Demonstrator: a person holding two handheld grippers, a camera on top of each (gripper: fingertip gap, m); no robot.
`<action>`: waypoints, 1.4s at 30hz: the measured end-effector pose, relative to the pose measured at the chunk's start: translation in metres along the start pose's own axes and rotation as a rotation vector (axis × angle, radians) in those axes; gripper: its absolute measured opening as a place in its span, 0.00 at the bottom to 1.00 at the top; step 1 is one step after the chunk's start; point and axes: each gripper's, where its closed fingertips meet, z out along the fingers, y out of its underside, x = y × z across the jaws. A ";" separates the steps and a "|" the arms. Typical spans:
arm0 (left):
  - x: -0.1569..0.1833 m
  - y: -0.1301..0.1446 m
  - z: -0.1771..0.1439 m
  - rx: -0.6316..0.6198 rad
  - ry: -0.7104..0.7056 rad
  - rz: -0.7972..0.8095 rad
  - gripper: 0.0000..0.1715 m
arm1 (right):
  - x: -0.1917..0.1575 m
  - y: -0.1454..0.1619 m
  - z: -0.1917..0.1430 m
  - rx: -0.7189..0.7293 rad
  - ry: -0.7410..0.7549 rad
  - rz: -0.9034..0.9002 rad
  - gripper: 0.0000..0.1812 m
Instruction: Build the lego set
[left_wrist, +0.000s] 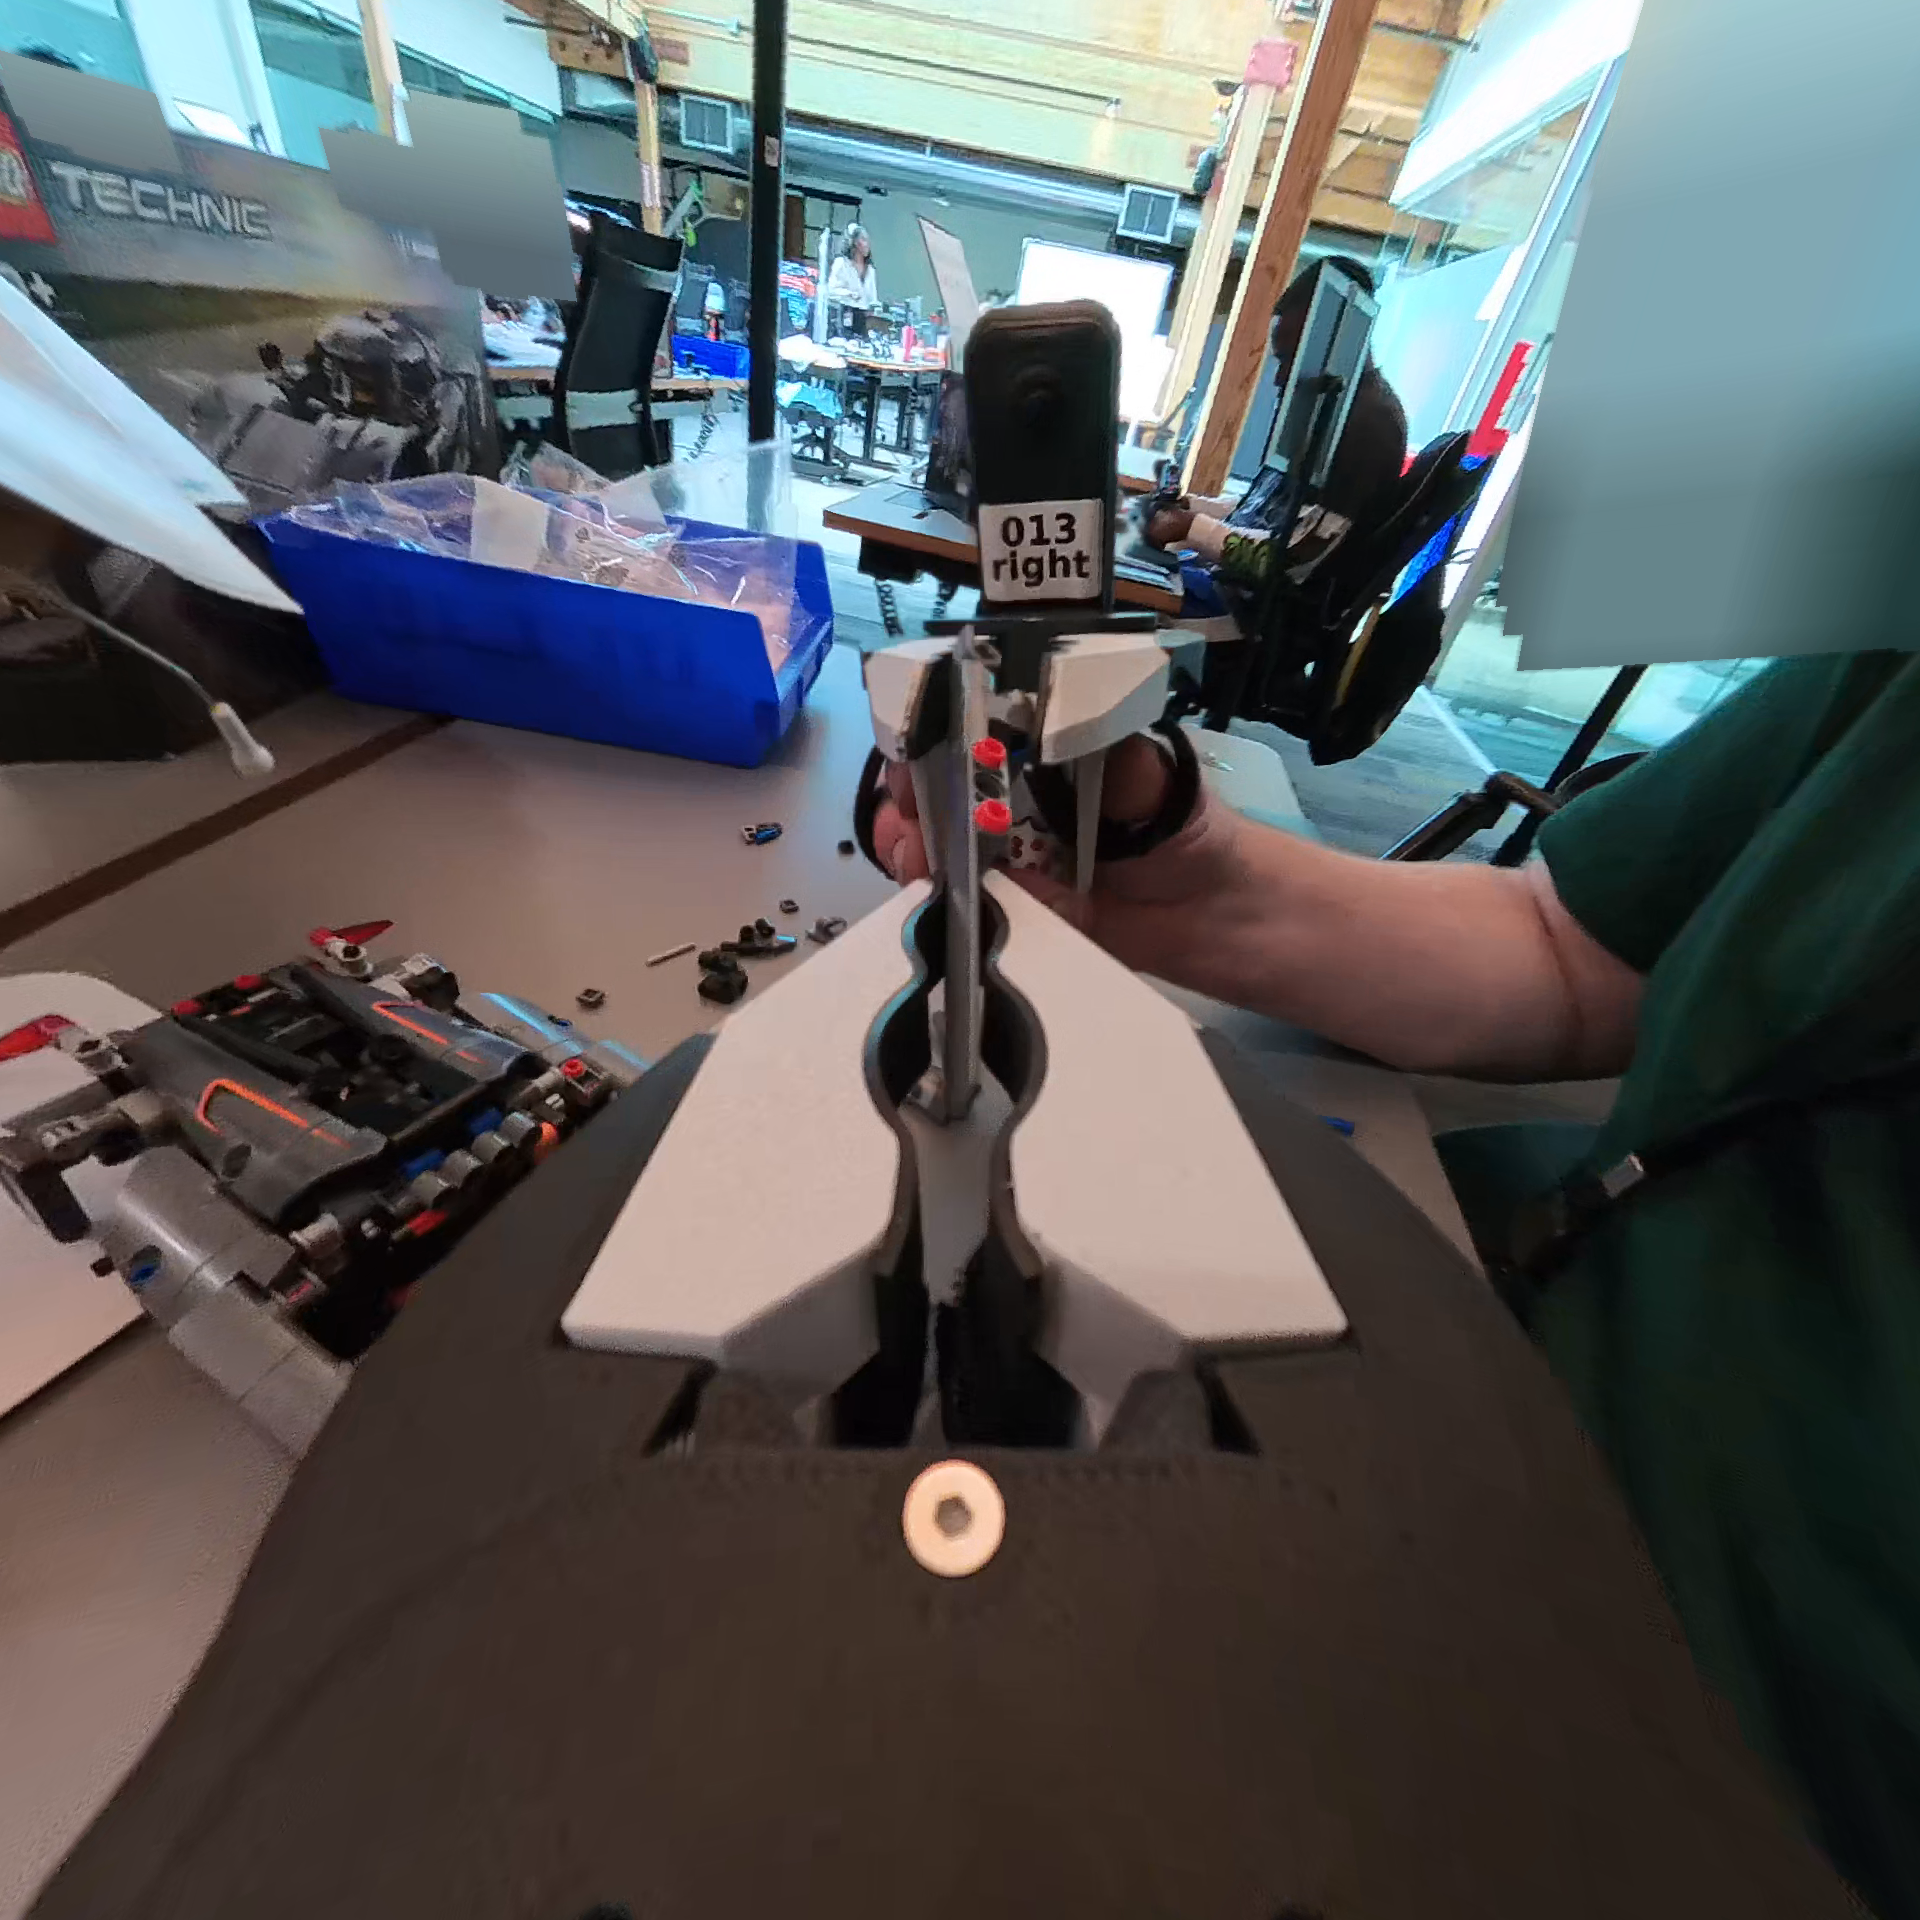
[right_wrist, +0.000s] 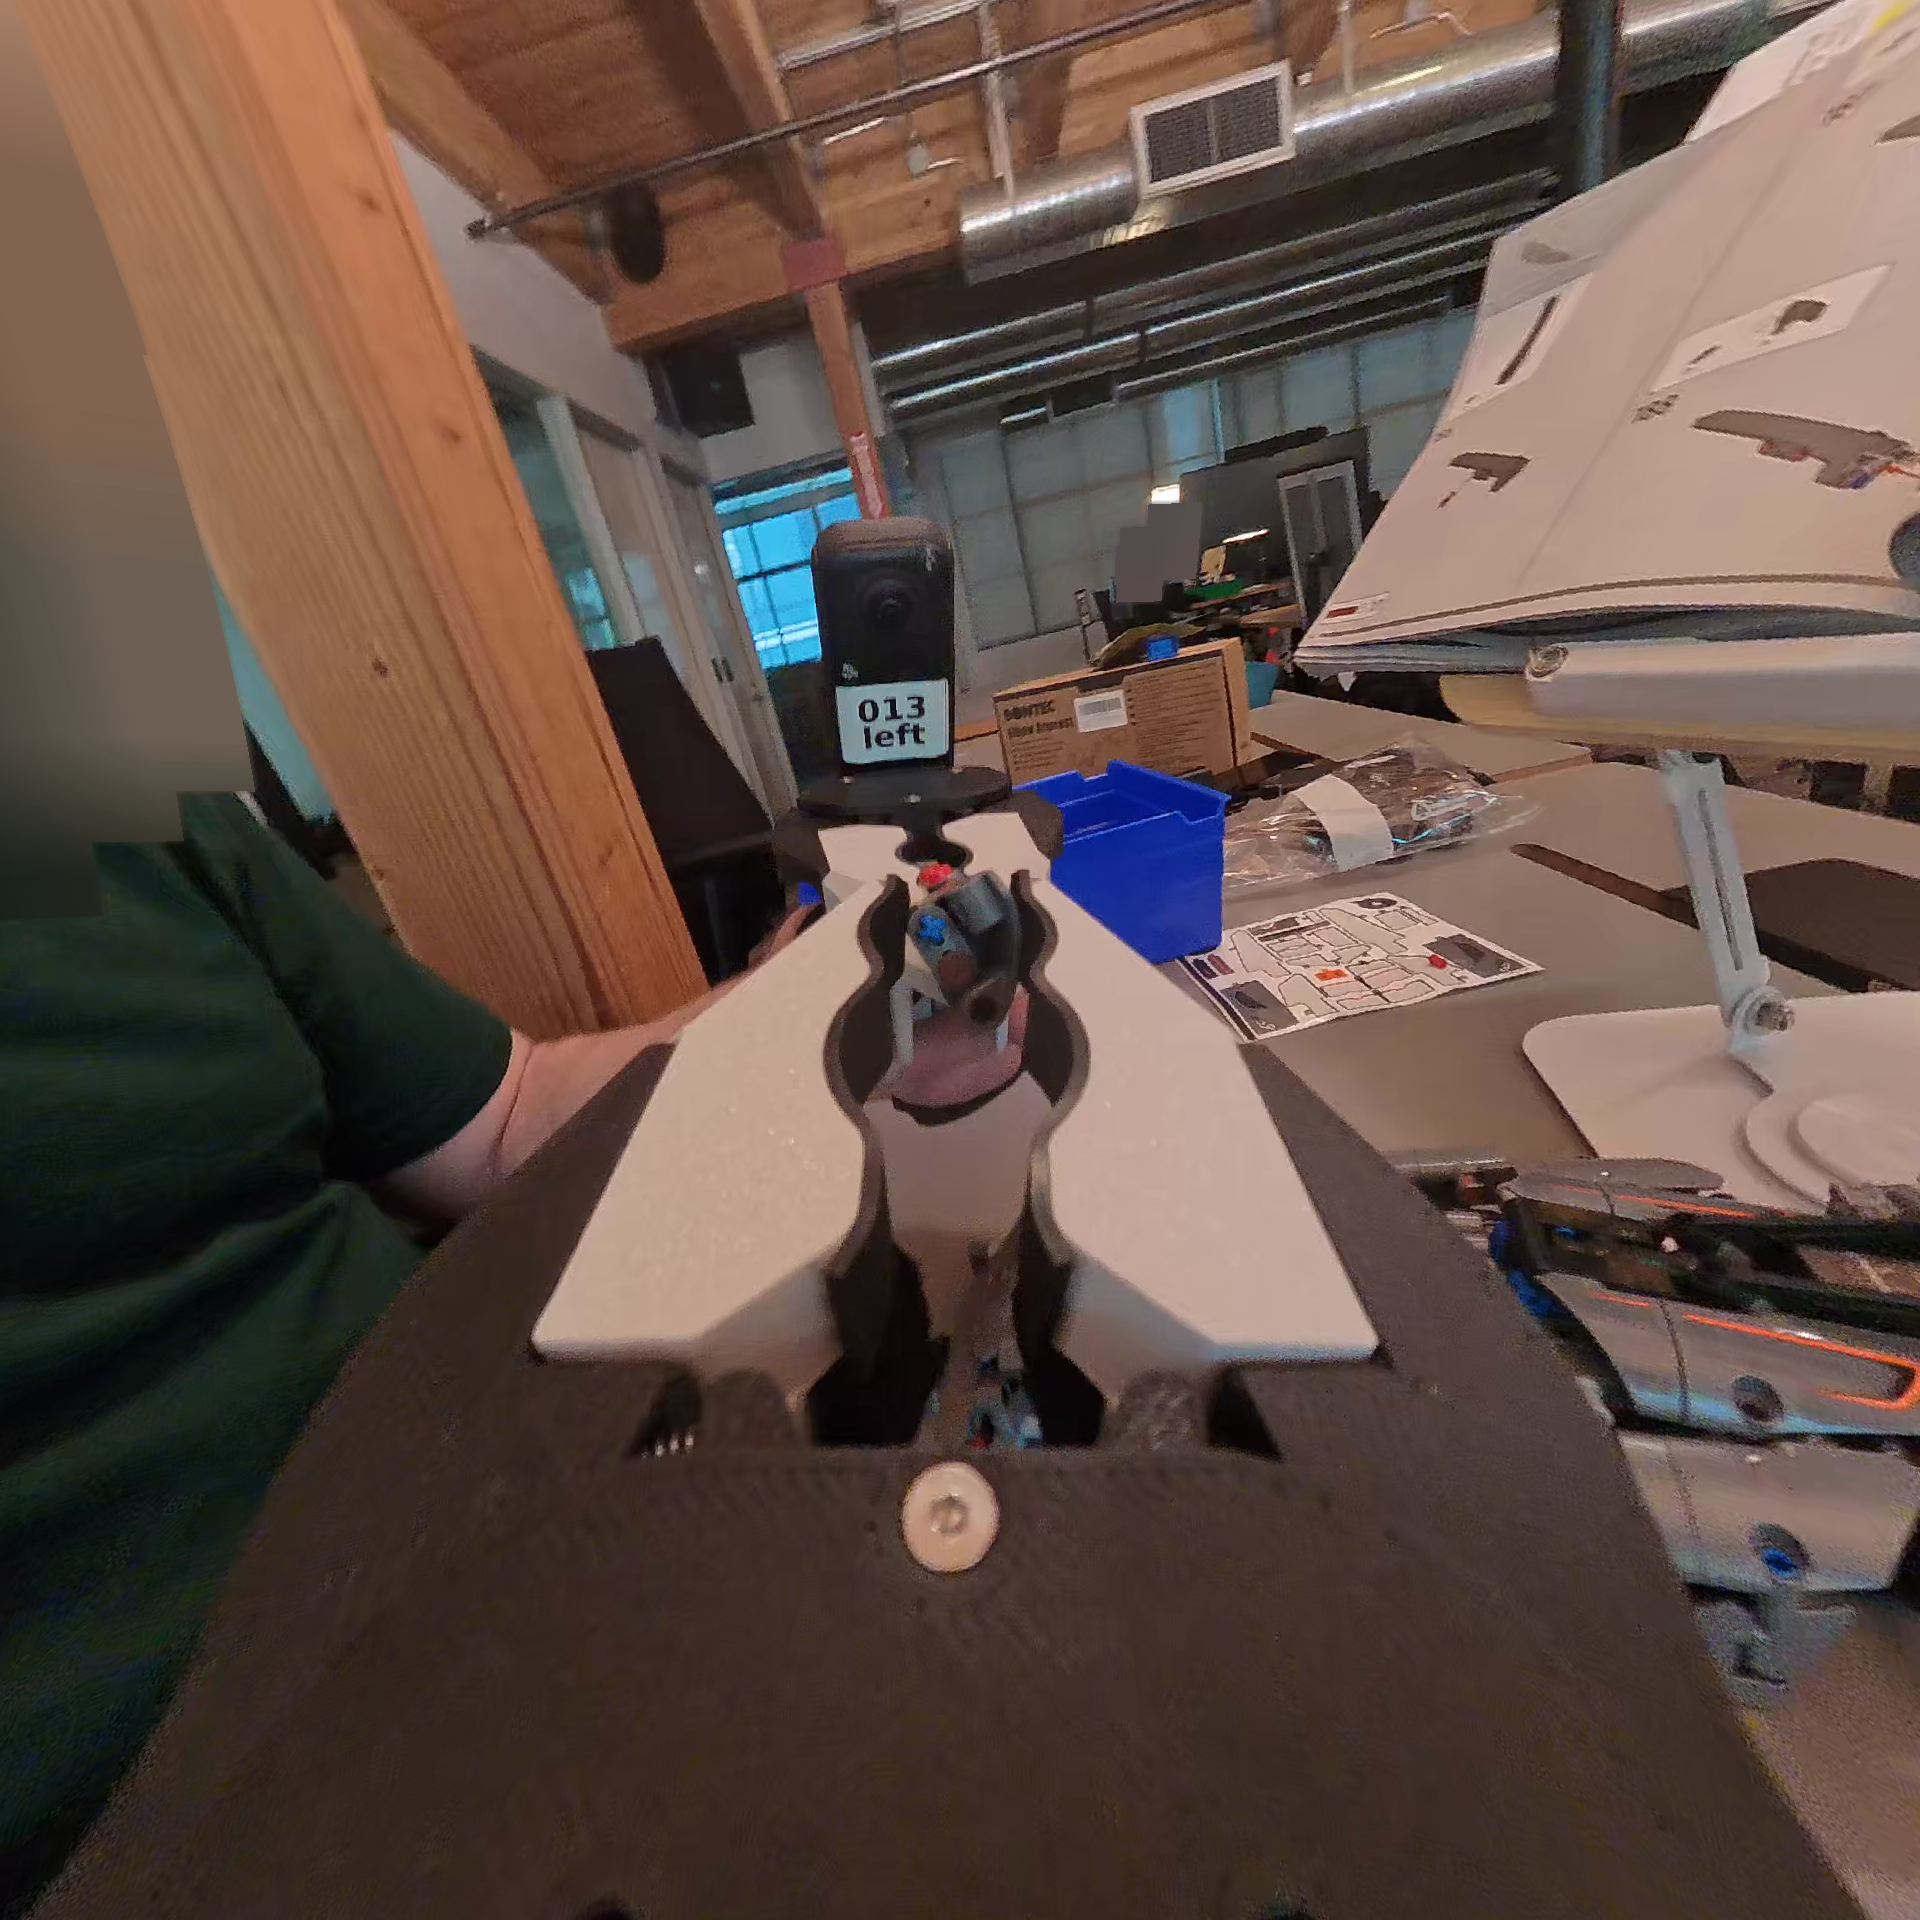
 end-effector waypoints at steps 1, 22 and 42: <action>-0.003 0.000 -0.003 0.009 0.007 -0.018 0.00 | 0.002 0.001 0.004 0.014 0.019 0.032 0.09; 0.074 0.034 -0.037 -0.211 0.123 0.122 0.00 | -0.095 0.050 0.020 -0.382 0.129 -0.645 0.18; 0.099 0.072 -0.026 -0.160 0.105 -0.043 0.00 | -0.096 0.092 -0.005 -0.322 0.208 -0.283 0.09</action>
